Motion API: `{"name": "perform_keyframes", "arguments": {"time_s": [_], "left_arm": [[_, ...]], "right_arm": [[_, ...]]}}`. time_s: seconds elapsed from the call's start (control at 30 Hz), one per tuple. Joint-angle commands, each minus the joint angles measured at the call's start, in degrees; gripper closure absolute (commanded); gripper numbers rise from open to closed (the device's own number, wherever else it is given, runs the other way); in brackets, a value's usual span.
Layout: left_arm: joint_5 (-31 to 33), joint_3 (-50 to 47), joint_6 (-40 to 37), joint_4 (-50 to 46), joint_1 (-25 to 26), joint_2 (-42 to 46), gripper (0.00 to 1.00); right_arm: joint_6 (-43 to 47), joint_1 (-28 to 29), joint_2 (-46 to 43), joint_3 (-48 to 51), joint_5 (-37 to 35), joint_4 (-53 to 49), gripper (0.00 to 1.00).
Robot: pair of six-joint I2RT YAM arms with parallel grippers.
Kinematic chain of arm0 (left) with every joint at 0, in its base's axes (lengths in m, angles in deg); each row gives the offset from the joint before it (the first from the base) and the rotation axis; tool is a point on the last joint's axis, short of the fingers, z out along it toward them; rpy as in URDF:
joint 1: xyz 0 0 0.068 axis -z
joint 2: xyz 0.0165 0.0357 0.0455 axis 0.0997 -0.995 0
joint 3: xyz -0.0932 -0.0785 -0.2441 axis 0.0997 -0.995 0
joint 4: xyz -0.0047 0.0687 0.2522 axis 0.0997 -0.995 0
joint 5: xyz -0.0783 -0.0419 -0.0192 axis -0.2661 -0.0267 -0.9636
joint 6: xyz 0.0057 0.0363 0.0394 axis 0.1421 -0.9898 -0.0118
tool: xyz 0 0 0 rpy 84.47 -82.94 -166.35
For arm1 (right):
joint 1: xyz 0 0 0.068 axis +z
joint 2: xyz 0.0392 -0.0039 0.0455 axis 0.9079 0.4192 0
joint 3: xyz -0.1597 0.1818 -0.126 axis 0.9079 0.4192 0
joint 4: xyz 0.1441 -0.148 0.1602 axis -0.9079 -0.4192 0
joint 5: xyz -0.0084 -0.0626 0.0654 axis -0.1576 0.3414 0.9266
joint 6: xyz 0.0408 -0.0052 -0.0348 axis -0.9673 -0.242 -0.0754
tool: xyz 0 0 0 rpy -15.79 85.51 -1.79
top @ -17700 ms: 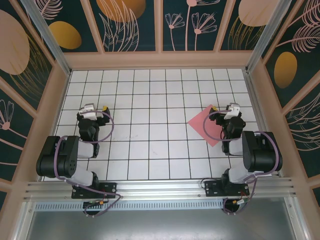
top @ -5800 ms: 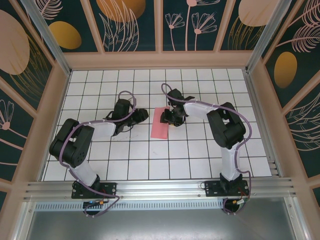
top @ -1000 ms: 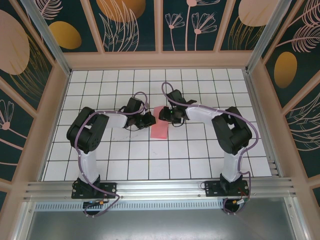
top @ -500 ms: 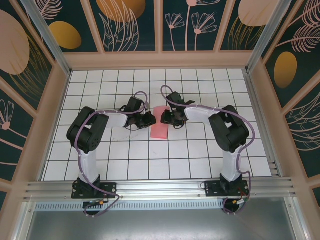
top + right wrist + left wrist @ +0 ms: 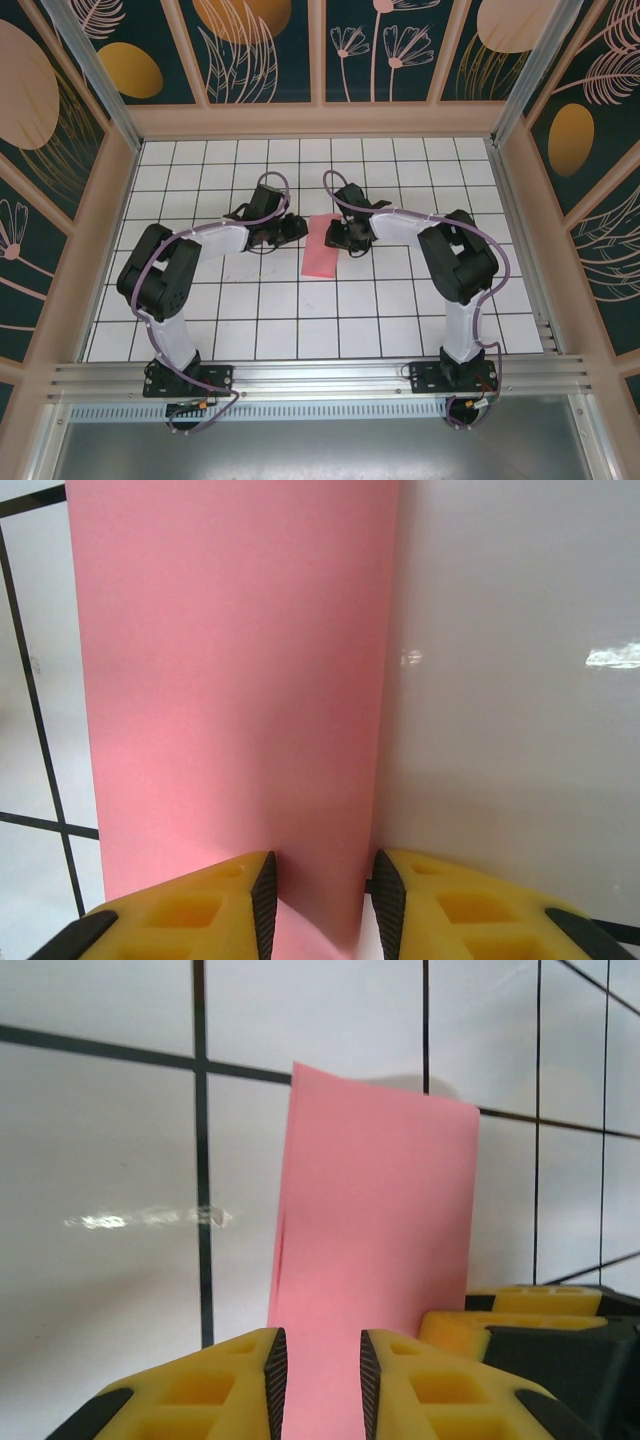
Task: Fold a paper plane with a square sheet of paper (pick it up from the middle)
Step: Fold the square sheet of paper in half at the center of the table.
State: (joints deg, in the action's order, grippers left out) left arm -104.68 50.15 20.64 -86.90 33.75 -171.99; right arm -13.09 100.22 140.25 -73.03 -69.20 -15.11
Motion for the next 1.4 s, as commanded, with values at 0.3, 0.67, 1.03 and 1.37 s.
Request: {"name": "perform_keyframes", "arguments": {"time_s": [0.3, 0.67, 1.03, 1.37], "left_arm": [[-1.07, -2.12, 1.28, 3.51, -0.33, 0.21, 0.71], [-9.98, -0.73, 1.12, 7.11, -0.39, -3.46, 0.75], [-11.68, 0.15, 1.17, 6.97, -0.08, -5.72, 0.78], [-11.57, 1.29, 0.87, 5.86, 0.79, -7.24, 0.79]], "right_arm": [[2.78, -0.4, 5.13, 1.38, -1.49, -4.33, 0.66], [1.12, -0.2, 8.04, -0.2, -2.19, -6.16, 0.62], [0.42, -0.11, 9.17, -0.81, -2.47, -7.13, 0.62], [0.23, 0.06, 10.16, -1.35, -2.38, -7.72, 0.6]]}}
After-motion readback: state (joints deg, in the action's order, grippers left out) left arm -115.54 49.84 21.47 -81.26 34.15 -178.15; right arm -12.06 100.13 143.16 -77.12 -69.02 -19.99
